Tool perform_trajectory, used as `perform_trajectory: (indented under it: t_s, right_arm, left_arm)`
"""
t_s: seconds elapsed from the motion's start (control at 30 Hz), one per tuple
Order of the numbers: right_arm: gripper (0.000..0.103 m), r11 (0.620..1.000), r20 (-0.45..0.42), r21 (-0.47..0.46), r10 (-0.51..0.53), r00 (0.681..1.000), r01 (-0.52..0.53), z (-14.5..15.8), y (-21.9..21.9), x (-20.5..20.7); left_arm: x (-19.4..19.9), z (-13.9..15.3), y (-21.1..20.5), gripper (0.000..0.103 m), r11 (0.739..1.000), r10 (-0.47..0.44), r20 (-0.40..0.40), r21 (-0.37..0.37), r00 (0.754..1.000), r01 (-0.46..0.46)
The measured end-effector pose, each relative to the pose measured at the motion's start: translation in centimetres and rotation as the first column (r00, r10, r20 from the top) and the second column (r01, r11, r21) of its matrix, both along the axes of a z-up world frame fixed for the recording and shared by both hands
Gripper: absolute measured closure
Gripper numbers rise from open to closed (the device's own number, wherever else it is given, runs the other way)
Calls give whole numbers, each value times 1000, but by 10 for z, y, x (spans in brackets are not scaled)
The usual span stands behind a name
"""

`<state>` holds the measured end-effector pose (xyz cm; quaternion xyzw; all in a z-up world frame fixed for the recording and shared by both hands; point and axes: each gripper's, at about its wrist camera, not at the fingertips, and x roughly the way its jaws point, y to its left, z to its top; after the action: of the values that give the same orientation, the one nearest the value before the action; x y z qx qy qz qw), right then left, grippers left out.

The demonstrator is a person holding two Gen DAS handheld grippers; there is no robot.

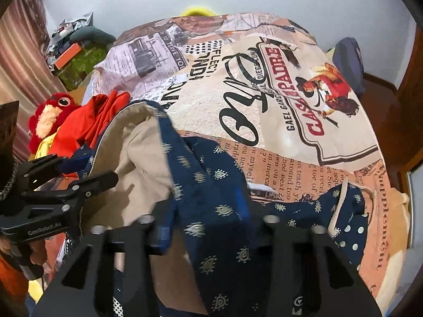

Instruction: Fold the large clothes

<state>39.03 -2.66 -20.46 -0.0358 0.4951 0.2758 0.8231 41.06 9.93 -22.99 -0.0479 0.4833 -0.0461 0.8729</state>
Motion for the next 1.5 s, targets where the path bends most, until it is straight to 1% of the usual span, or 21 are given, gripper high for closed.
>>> perform_trajectory:
  t_s: [0.03, 0.07, 0.13, 0.17, 0.3, 0.47, 0.57, 0.67, 0.73, 0.87, 0.93, 1.0, 1.03, 1.07, 1.1, 1.13, 1.23, 1.3, 1.43, 1.47, 1.5]
  right_arm:
    - [84, 1000, -2, 13, -4, 1000, 4, 2, -2, -1]
    - [90, 1000, 1, 23, -7, 1000, 7, 5, -5, -1]
    - [96, 999, 10, 52, -14, 1000, 14, 14, -11, -7]
    - [96, 998, 17, 67, -18, 1000, 17, 19, -15, -10]
    - [96, 996, 60, 92, -7, 998, 1, 48, -28, -32]
    - [96, 995, 90, 98, 5, 996, -14, 73, -50, -67]
    - [96, 994, 92, 105, 7, 996, -17, 80, -64, -89]
    - [96, 993, 78, 116, 8, 997, -17, 80, -75, -109]
    - [96, 993, 61, 118, 9, 998, -16, 76, -82, -122]
    - [96, 995, 16, 102, 14, 1000, -15, 59, -88, -140]
    - [95, 995, -12, 101, 13, 1000, -11, 49, -90, -148]
    - [94, 995, -37, 102, 12, 999, -9, 41, -92, -153]
    - [92, 995, -50, 102, 13, 999, -8, 38, -93, -157]
    - [92, 995, -66, 99, 19, 998, -13, 34, -93, -161]
    - [92, 995, -73, 94, 21, 997, -14, 33, -93, -163]
    - [92, 996, -74, 85, 21, 997, -15, 32, -93, -166]
    - [92, 999, -66, 43, 18, 998, -15, 35, -94, -172]
    - [92, 999, -40, 43, 12, 999, -10, 45, -97, -176]
    - [91, 997, 31, 79, -3, 1000, 1, 71, -106, -181]
    - [89, 996, 45, 86, -8, 999, 4, 75, -107, -181]
    - [88, 995, 67, 96, -13, 998, 6, 83, -108, -180]
  left_arm:
    - [0, -1, 0, 92, 1000, 1, -2, 5, 1000, -1]
    - [-1, 0, -1, 94, 1000, 2, 3, 23, 1000, -2]
    - [-6, 7, -2, 97, 999, -8, 28, 47, 1000, 6]
    - [-10, 12, -2, 97, 999, -16, 40, 43, 999, 14]
    - [-32, 44, -5, 98, 998, -60, 92, -29, 994, 63]
    - [-69, 84, -21, 98, 987, -137, 151, -66, 979, 148]
    - [-93, 97, -34, 98, 979, -179, 166, -68, 970, 192]
    - [-114, 97, -43, 98, 975, -207, 156, -53, 966, 218]
    - [-125, 89, -47, 98, 974, -216, 133, -44, 967, 223]
    - [-147, 58, -53, 98, 973, -225, 30, -42, 974, 226]
    - [-158, 45, -55, 98, 973, -227, -2, -39, 974, 227]
    - [-169, 35, -55, 96, 973, -230, -33, -45, 973, 229]
    - [-172, 31, -55, 93, 972, -231, -40, -45, 972, 229]
    - [-178, 27, -55, 91, 973, -229, -52, -41, 972, 227]
    - [-183, 25, -54, 86, 973, -228, -59, -40, 972, 226]
    - [-186, 24, -53, 81, 974, -226, -64, -39, 972, 224]
    - [-197, 30, -48, 76, 976, -216, -57, -34, 975, 214]
    - [-202, 43, -44, 74, 978, -208, -30, -31, 978, 207]
    - [-210, 79, -36, 64, 983, -182, 67, -18, 981, 184]
    - [-211, 92, -33, 63, 985, -171, 105, -13, 980, 174]
    - [-208, 98, -32, 63, 986, -163, 123, -8, 979, 165]
